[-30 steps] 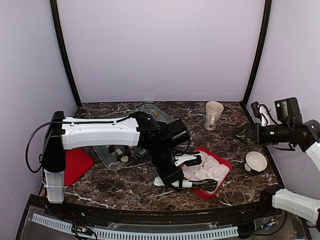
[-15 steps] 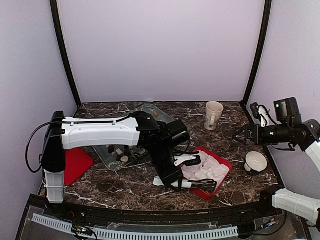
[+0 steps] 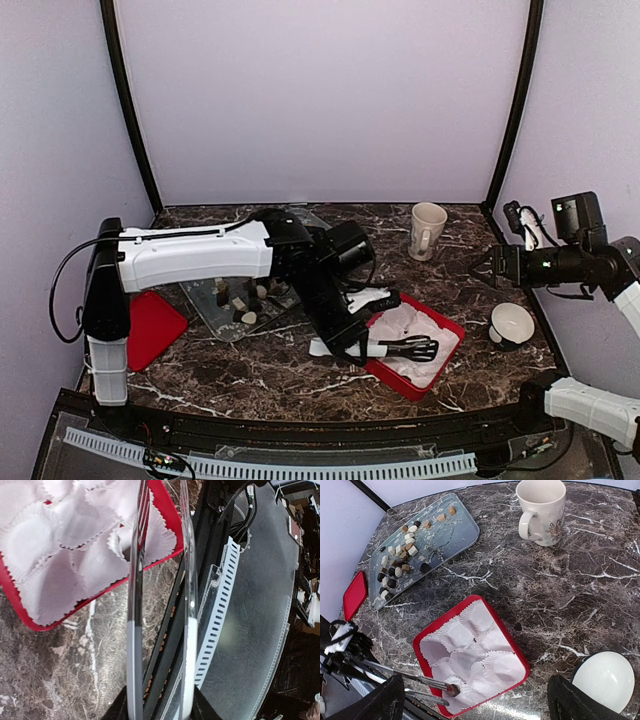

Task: Pack the chocolate

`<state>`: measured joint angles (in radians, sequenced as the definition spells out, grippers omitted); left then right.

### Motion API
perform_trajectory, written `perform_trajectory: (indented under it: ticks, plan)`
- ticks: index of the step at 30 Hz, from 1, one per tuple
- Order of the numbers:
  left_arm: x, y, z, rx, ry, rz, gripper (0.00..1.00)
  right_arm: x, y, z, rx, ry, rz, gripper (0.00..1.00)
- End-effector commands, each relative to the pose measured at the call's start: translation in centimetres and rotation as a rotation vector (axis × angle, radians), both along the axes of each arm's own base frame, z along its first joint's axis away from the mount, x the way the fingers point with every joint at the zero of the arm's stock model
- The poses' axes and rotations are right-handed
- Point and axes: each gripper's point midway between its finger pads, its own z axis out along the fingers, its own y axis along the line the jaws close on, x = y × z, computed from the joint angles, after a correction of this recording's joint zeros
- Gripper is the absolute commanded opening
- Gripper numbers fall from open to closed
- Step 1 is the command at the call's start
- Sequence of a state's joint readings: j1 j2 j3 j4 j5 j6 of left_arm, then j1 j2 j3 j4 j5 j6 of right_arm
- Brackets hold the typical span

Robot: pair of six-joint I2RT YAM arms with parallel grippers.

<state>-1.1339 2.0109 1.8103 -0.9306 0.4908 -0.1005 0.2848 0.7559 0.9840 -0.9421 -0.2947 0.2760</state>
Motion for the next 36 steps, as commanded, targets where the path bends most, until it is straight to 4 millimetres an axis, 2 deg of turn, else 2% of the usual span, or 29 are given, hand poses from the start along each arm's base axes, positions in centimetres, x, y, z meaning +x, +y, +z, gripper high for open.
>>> perform_trajectory:
  ticks: [1, 6, 7, 11, 14, 17, 22, 36]
  plan:
    - [3.2, 2.0, 4.9, -0.102, -0.062, 0.125, 0.33, 1.2, 0.0, 1.5, 0.007, -0.061, -0.008, 1.0]
    - [7.6, 7.2, 5.5, -0.071, -0.11, 0.341, 0.32, 2.2, 0.6, 1.6, 0.028, -0.069, -0.002, 1.0]
    - [8.6, 8.7, 6.0, -0.07, -0.125, 0.393, 0.32, 2.4, 0.7, 1.7, 0.032, -0.071, -0.001, 1.0]
    - [11.4, 14.5, 5.9, -0.017, -0.157, 0.573, 0.32, 3.1, 1.3, 1.4, 0.044, -0.055, 0.016, 1.0]
    - [12.5, 19.0, 4.9, 0.07, -0.183, 0.683, 0.33, 3.6, 1.6, 1.2, 0.053, -0.048, 0.022, 1.0]
    - [13.1, 21.8, 4.2, 0.137, -0.21, 0.732, 0.33, 4.1, 1.9, 1.0, 0.063, -0.045, 0.018, 1.0]
    - [13.0, 21.4, 2.7, 0.16, -0.168, 0.705, 0.34, 4.6, 2.1, 0.8, 0.076, -0.037, 0.012, 1.0]
    - [12.9, 18.0, -1.2, 0.189, 0.029, 0.837, 0.34, 4.7, 2.0, -0.1, 0.094, -0.013, -0.023, 1.0]
